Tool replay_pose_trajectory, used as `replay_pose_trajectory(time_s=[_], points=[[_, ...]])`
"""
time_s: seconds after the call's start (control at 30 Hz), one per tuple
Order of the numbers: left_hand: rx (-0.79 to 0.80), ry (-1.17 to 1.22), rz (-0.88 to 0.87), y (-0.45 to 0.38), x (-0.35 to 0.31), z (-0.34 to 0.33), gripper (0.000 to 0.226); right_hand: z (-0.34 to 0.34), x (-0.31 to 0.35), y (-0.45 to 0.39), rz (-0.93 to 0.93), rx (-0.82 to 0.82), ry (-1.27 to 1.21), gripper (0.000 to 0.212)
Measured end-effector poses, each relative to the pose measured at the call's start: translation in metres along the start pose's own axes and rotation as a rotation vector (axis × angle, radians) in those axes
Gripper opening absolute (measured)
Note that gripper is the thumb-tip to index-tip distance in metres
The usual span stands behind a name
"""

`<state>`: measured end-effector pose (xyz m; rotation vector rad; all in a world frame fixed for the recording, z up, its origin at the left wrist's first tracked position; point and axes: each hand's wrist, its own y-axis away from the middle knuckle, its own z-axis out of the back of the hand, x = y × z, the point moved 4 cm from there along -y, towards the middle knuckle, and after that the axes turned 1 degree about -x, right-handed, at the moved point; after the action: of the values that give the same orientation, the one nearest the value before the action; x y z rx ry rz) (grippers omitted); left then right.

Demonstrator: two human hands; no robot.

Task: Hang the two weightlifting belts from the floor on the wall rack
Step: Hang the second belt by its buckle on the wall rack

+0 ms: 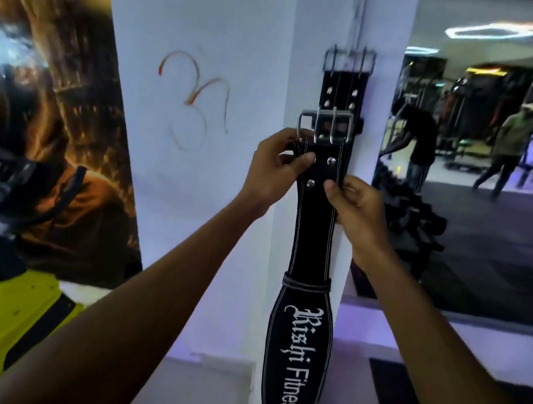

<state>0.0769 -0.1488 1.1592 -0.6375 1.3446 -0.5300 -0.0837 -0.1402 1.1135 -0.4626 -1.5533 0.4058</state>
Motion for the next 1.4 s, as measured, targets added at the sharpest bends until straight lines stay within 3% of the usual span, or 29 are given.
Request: replay_pose_trajectory(time_s=[0.17, 0.3, 0.53, 0.73, 0.93, 1.07, 1.13, 1.23, 1.4], points=[[-0.05, 0.078, -0.091, -0.043, -0.068, -0.022, 0.021, 0.019, 0.067, -0.024, 0.109, -0.139, -0.016, 0.014], [-0.076, 0.101, -0.107, -0.063, -0.095, -0.035, 0.02, 0.032, 0.098, -0.033, 0.173, -0.119, 0.014, 0.004], [-0.114, 0.086, -0.131, -0.078, -0.117, -0.052, 0.021, 0.051, 0.11, -0.031, 0.193, -0.01, 0.042, 0.032], [-0.147, 0.147, -0.134, -0.097, -0.137, -0.05, 0.022, 0.063, 0.077, -0.007, 0.171, 0.004, 0.108, 0.054], [-0.157, 0.154, -0.153, -0.099, -0.149, -0.058, 0.022, 0.069, 0.048, 0.024, 0.208, -0.052, 0.062, 0.042], [-0.196, 0.178, -0.151, -0.1, -0.153, -0.06, 0.022, 0.075, 0.01, 0.04, 0.133, -0.045, 0.042, 0.039], [-0.194, 0.188, -0.145, -0.1, -0.155, -0.06, 0.022, 0.077, -0.011, 0.053, 0.09, -0.041, 0.04, 0.027], [-0.192, 0.19, -0.136, -0.1, -0.152, -0.061, 0.022, 0.082, -0.042, 0.077, -0.007, -0.026, 0.029, 0.053], [-0.175, 0.171, -0.123, -0.097, -0.143, -0.064, 0.022, 0.088, -0.086, 0.116, -0.158, 0.026, 0.004, 0.072]])
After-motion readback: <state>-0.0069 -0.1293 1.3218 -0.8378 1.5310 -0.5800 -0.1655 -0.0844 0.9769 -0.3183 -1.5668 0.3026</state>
